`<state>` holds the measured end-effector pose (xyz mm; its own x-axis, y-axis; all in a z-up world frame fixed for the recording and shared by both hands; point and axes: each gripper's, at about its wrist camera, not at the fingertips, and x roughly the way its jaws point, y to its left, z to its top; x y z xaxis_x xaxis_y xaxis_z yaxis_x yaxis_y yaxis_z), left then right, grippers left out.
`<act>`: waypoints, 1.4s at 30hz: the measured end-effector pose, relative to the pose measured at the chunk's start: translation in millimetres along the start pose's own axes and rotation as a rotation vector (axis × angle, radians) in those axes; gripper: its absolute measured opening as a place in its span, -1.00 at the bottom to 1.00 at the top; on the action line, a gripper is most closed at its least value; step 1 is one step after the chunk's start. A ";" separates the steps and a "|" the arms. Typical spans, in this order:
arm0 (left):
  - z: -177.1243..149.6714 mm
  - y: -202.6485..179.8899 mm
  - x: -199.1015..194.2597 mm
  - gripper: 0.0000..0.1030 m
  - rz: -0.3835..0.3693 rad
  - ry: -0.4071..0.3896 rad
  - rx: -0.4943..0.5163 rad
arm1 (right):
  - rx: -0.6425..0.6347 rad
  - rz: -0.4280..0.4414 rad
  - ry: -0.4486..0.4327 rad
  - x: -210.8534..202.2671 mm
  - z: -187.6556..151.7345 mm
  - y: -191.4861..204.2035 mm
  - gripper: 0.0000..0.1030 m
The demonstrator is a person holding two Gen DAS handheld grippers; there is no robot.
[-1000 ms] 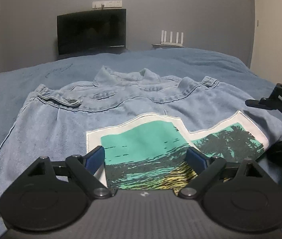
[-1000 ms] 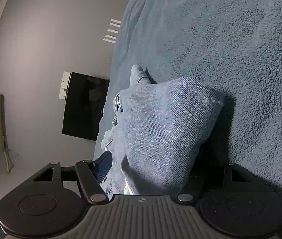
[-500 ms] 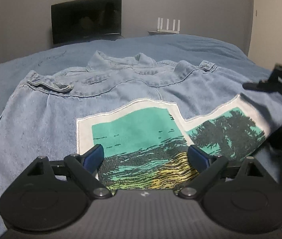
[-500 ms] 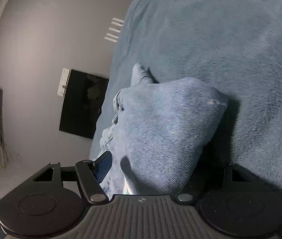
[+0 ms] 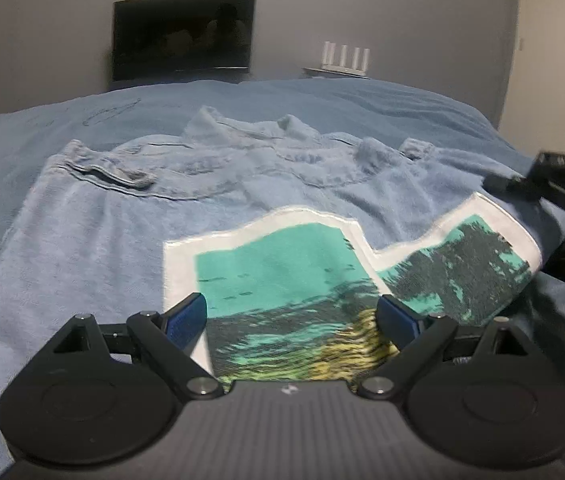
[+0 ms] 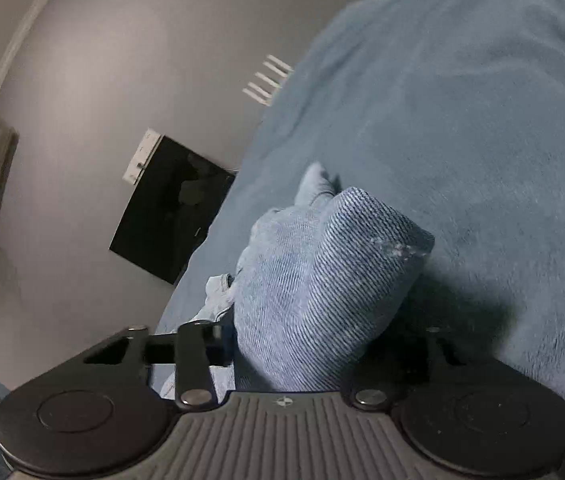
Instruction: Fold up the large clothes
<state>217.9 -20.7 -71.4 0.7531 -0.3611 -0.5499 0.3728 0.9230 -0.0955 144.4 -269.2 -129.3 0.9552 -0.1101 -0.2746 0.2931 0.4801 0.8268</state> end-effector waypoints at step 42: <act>34.7 264.4 -122.3 0.85 0.348 -0.214 -0.655 | -1.719 0.097 0.079 -53.7 -297.0 264.3 -0.45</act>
<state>243.1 262.9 -0.6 0.8815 0.0079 -0.4721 -0.2512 0.8545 -0.4547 158.5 122.0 -41.8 0.9458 -0.0119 -0.3244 -0.1877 0.7953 -0.5765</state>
